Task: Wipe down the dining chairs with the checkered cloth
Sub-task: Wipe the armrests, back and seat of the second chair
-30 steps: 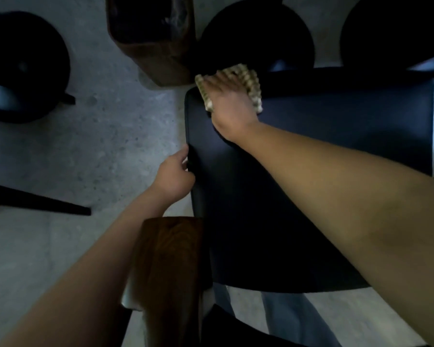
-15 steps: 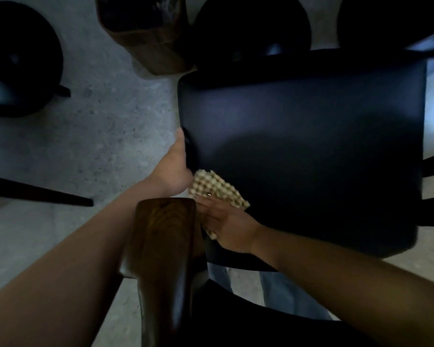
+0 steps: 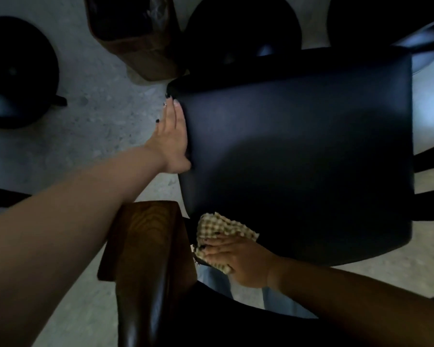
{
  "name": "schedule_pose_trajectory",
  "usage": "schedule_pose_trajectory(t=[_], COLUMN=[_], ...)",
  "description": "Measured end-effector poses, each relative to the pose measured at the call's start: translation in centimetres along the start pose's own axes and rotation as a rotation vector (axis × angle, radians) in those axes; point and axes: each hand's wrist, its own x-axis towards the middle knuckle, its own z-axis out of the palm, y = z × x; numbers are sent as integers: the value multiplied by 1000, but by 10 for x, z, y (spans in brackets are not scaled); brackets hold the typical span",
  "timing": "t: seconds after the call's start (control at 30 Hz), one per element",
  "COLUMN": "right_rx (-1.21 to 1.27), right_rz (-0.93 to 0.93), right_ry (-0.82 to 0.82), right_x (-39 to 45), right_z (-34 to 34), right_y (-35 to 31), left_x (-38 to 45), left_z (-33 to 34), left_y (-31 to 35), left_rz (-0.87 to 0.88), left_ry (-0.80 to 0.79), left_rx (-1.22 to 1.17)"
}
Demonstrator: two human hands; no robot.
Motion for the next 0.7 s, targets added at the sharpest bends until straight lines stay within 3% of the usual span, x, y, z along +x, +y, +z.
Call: schedule_pose_trajectory(t=[0.1, 0.2, 0.27, 0.4, 0.47, 0.53, 0.63, 0.7], right_rx=[386, 1001, 1028, 730, 339, 22, -239, -394], right_rz=[286, 663, 723, 540, 526, 587, 685, 622], right_ry=[76, 395, 692, 1124, 1098, 909, 593, 546], right_x=[7, 11, 21, 59, 85, 112, 141, 147], right_z=[-34, -97, -148, -258, -288, -294, -265, -247], right_y=[-3, 9, 26, 60, 90, 123, 147, 140], left_x=[17, 25, 25, 27, 29, 30, 31, 32], left_z=[-15, -12, -8, -6, -6, -6, -5, -5], left_y=[11, 26, 31, 34, 36, 36, 35, 34], left_rz=[-79, -200, -258, -323, -329, -329, -320, -308], left_ry=[-70, -105, -106, -109, -125, -134, -143, -150], left_rx=[22, 62, 68, 24, 27, 21, 9, 1])
